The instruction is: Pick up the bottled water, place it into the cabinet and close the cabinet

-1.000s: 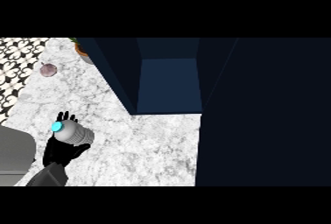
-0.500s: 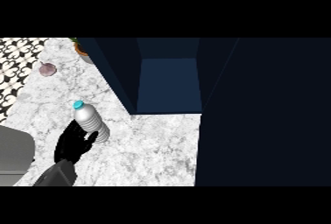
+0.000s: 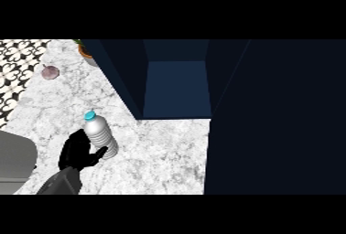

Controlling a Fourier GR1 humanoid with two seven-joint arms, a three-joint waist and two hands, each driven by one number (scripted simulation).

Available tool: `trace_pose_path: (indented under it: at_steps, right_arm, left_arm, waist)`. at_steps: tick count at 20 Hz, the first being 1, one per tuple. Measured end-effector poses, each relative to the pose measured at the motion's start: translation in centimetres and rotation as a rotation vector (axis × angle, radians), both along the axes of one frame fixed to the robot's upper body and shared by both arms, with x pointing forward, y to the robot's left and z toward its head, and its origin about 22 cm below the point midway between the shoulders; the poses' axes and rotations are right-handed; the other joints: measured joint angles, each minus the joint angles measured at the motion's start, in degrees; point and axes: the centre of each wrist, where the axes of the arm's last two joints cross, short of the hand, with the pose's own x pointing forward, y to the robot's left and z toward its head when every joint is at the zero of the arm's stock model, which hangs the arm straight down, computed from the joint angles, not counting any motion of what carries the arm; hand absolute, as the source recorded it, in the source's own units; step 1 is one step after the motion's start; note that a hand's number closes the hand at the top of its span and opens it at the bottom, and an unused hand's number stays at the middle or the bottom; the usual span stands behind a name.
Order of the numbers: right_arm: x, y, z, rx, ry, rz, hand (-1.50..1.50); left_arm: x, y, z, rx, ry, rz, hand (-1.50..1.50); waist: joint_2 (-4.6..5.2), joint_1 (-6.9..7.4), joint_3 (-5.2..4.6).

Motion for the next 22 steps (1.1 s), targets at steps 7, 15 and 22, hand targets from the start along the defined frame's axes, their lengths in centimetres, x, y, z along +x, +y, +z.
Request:
trace_pose_path:
  at_steps: [7, 15, 22]
  right_arm:
    - [-0.7, -0.5, -0.9, -0.006, 0.005, -0.012, -1.50]
    - [-0.1, 0.3, -0.4, -0.009, 0.000, -0.012, -1.50]
    - [-0.3, 0.7, -0.6, -0.004, 0.002, 0.013, -1.50]
  left_arm:
    - [-0.6, 0.2, -0.1, -0.003, -0.004, -0.075, 1.50]
    - [0.0, -1.3, 0.3, -0.070, -0.030, -0.108, 1.50]
    - [0.8, -2.2, 2.0, -0.085, -0.069, -0.165, 1.50]
  waist:
    - [-0.22, 0.42, 0.05]
    - [-0.33, 0.88, 0.09]
    - [-0.50, 1.22, 0.16]
